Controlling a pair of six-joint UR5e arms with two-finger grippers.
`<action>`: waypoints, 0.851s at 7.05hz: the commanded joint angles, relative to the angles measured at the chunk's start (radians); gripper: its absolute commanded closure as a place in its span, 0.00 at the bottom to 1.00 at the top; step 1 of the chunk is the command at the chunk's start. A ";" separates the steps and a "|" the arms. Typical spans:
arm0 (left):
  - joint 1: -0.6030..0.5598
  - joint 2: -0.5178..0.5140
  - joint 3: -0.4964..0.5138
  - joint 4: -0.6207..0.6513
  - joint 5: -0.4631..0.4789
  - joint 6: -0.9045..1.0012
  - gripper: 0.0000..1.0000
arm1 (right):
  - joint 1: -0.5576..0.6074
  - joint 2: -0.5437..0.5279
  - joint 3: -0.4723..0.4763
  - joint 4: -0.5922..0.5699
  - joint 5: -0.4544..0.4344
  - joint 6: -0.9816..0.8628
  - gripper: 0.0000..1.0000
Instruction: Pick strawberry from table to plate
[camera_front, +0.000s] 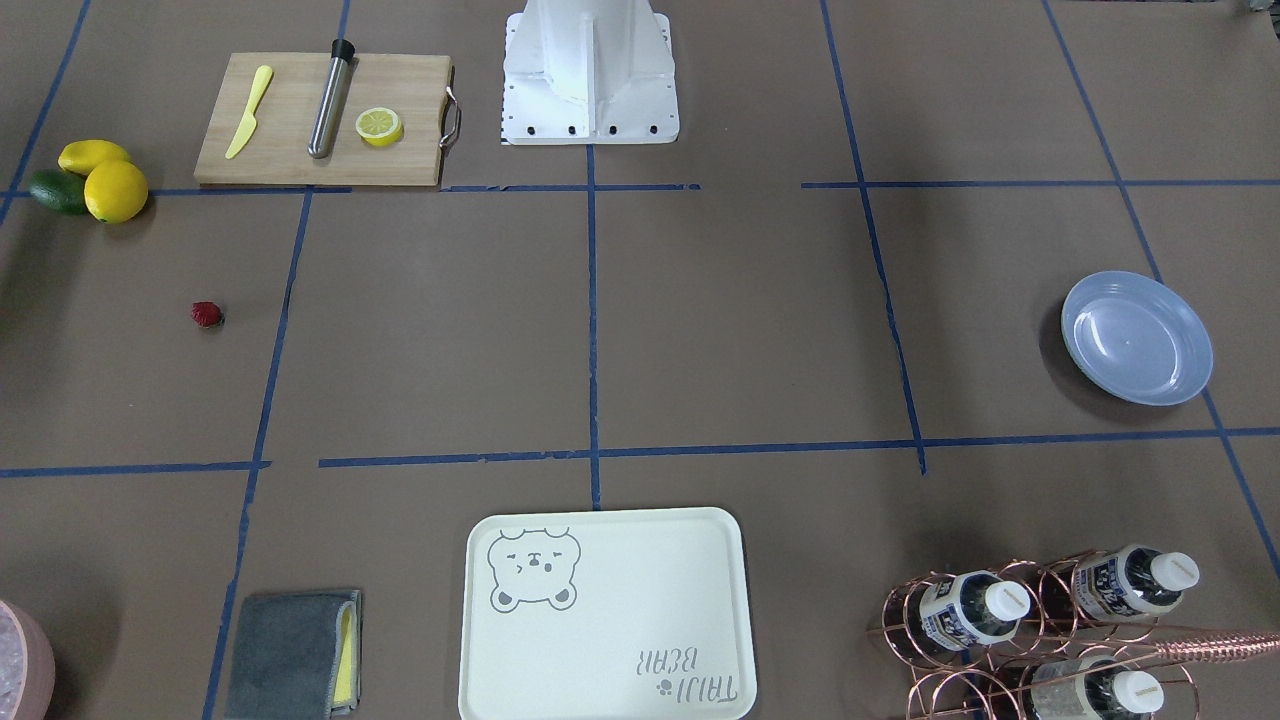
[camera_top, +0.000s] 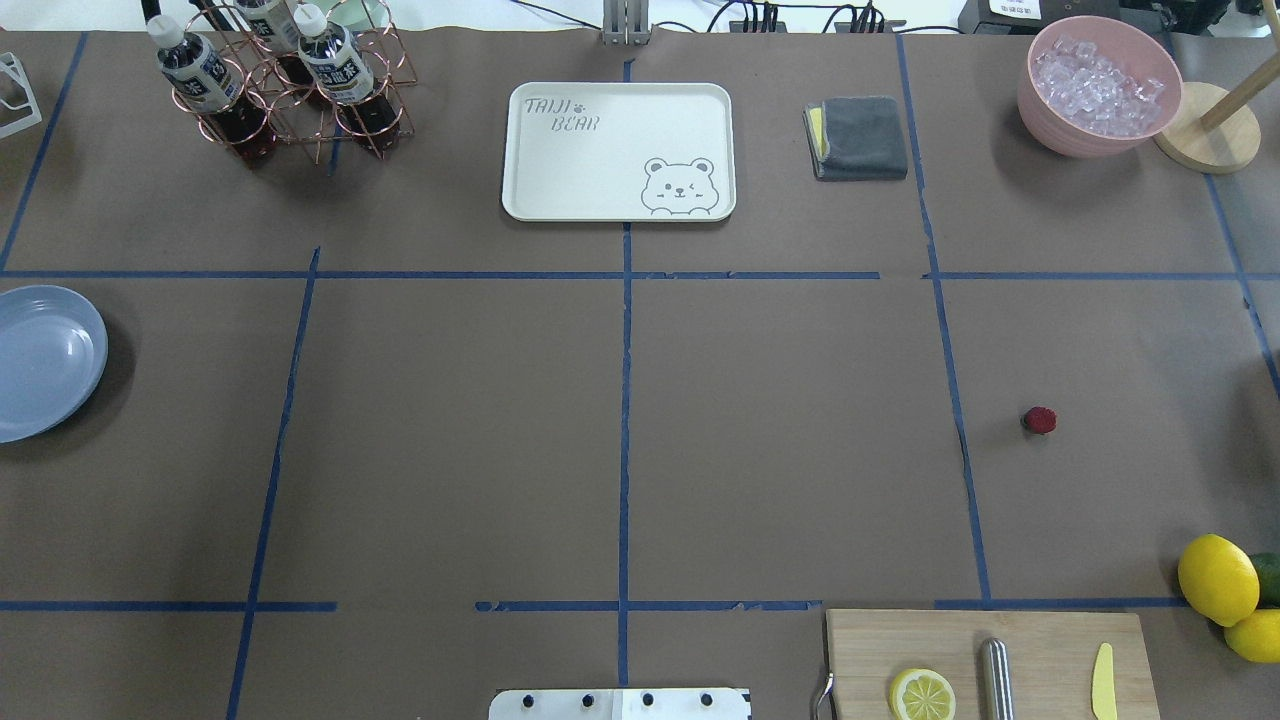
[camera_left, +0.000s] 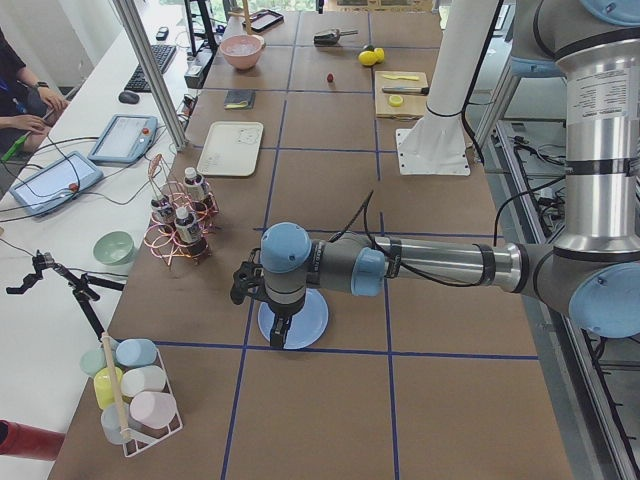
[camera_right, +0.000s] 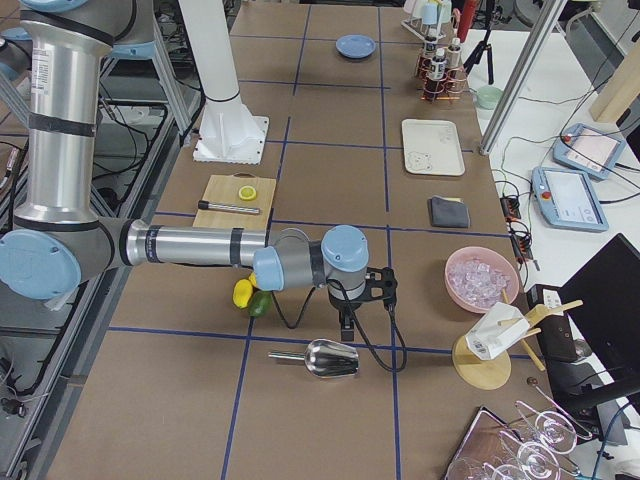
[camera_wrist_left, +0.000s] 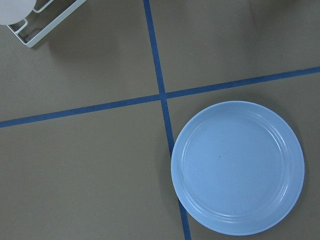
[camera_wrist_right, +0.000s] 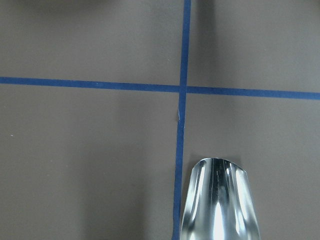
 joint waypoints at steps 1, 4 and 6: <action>0.021 -0.002 -0.001 -0.058 -0.001 0.001 0.00 | 0.000 -0.011 0.021 0.208 0.002 0.011 0.00; 0.021 -0.039 0.094 -0.457 0.010 -0.013 0.00 | 0.000 -0.010 0.012 0.251 0.019 0.194 0.00; 0.022 -0.080 0.168 -0.615 0.002 -0.058 0.00 | 0.000 -0.031 0.004 0.311 0.011 0.151 0.00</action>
